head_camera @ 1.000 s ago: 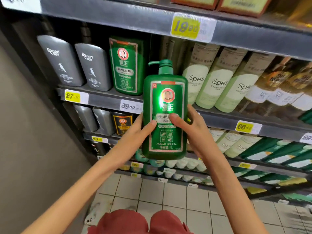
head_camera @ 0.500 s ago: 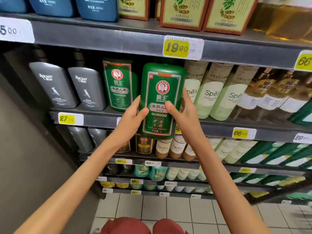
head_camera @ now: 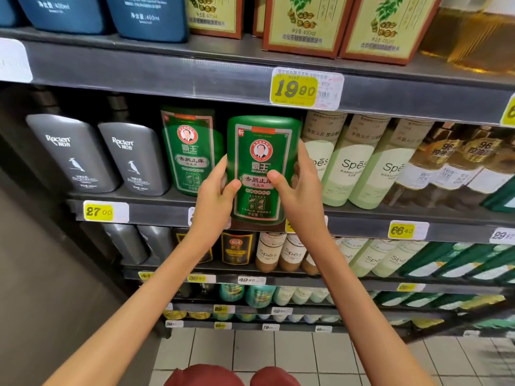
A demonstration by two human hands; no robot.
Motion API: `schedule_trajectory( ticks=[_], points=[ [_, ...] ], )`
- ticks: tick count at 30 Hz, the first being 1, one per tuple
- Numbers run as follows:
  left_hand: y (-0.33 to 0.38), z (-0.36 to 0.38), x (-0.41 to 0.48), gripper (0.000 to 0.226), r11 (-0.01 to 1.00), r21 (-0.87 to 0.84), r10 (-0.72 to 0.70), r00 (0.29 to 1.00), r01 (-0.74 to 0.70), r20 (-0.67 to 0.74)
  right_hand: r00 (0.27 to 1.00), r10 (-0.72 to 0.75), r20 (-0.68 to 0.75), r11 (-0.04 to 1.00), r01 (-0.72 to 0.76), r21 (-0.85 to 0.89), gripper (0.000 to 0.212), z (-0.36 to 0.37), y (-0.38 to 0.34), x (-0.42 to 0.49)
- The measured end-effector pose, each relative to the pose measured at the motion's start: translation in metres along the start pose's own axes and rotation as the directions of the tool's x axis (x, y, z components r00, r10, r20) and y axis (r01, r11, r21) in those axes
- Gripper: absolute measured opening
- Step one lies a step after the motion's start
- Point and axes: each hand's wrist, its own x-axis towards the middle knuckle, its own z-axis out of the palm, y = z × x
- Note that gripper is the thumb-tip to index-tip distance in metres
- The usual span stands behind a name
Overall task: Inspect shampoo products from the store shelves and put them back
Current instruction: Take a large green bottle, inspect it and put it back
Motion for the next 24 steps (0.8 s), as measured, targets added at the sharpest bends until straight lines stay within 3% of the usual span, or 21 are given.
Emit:
schedule_trajectory(
  ticks=[3,10,18,24],
  points=[
    [-0.002,0.002,0.0,0.048,1.0,-0.006,0.005,0.998,-0.005,-0.057,0.996,-0.025,-0.083,0.997,0.019,-0.077,0.064,0.005,0.003,-0.002],
    [-0.008,0.006,0.004,0.051,0.998,-0.014,0.056,0.992,-0.058,-0.111,0.99,-0.039,-0.138,0.998,0.031,-0.061,0.065,0.01,0.006,0.002],
    [-0.016,0.016,0.006,0.046,0.983,0.129,0.168,0.935,-0.133,-0.312,0.964,-0.109,-0.244,0.989,0.08,-0.125,0.063,0.017,0.018,0.002],
    [-0.014,0.022,0.012,0.04,0.972,0.187,0.2,0.909,-0.139,-0.365,0.946,-0.108,-0.304,0.992,0.082,-0.099,0.058,0.025,0.018,0.004]
  ],
)
